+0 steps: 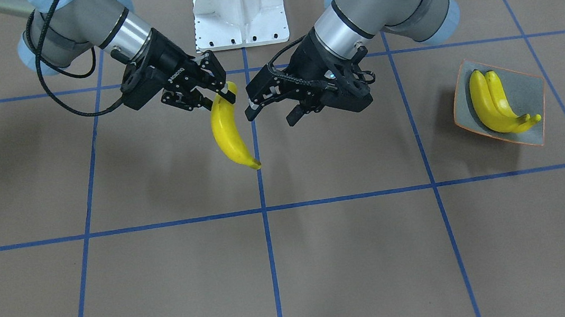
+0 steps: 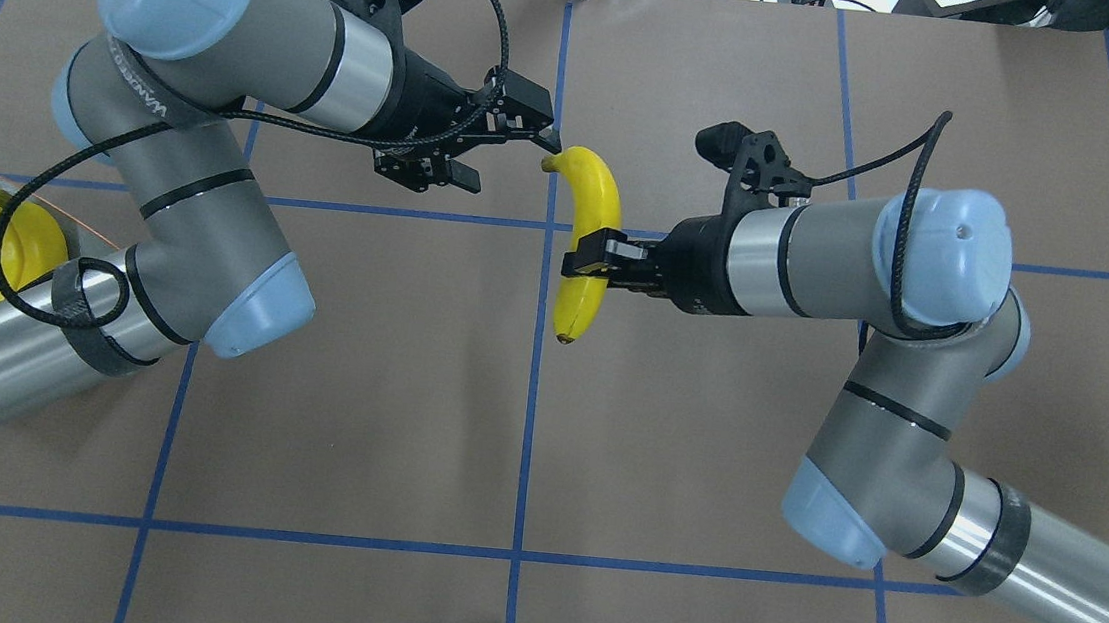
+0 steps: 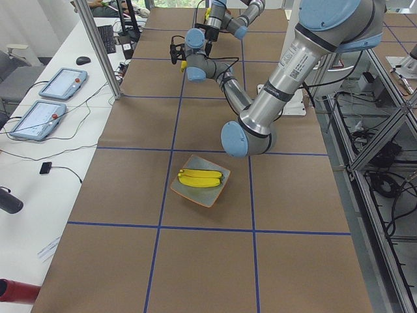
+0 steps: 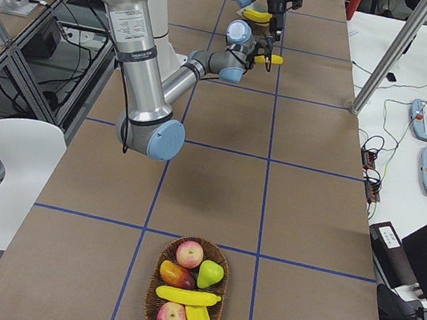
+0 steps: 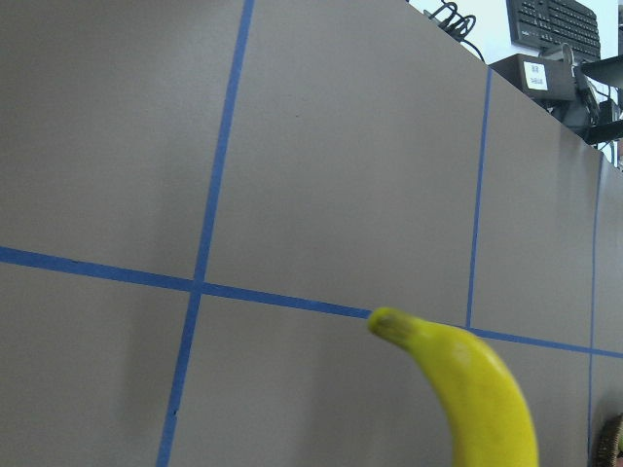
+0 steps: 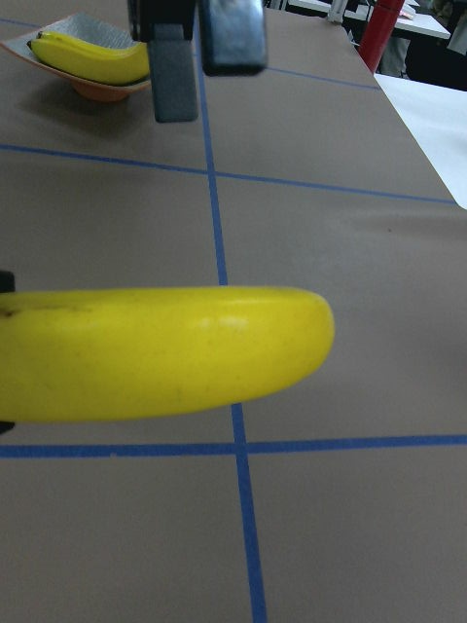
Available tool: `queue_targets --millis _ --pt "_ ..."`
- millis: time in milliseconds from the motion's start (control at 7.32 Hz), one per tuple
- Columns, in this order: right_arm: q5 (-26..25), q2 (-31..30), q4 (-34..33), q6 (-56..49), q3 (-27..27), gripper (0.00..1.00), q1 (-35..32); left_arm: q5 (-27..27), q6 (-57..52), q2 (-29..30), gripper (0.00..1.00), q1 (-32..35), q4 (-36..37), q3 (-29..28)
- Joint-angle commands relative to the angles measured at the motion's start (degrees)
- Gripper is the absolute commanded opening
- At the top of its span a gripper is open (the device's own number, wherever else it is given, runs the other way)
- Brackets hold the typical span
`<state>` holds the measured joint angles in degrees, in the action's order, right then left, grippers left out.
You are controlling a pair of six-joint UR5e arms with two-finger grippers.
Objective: Transfer all bananas from basket to plate
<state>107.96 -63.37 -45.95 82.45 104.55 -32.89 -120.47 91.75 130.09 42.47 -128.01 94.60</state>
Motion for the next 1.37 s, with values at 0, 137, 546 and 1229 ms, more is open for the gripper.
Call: queue_targets --millis 0,137,546,1229 --pt "-2.49 1.94 -0.10 -0.44 0.03 0.00 2.22 0.06 0.45 0.60 0.99 -1.07 -0.14 -0.38" --pt "-2.49 2.29 -0.10 -0.44 -0.14 0.00 2.22 0.06 0.54 0.60 0.99 -1.42 -0.05 -0.38" --pt "-2.58 3.16 -0.19 -0.62 0.04 0.00 2.22 0.06 0.80 0.60 0.98 -2.56 -0.14 -0.47" --pt "-2.58 3.43 -0.10 -1.85 0.04 0.11 2.22 0.06 5.26 0.60 0.00 -2.65 -0.14 -0.38"
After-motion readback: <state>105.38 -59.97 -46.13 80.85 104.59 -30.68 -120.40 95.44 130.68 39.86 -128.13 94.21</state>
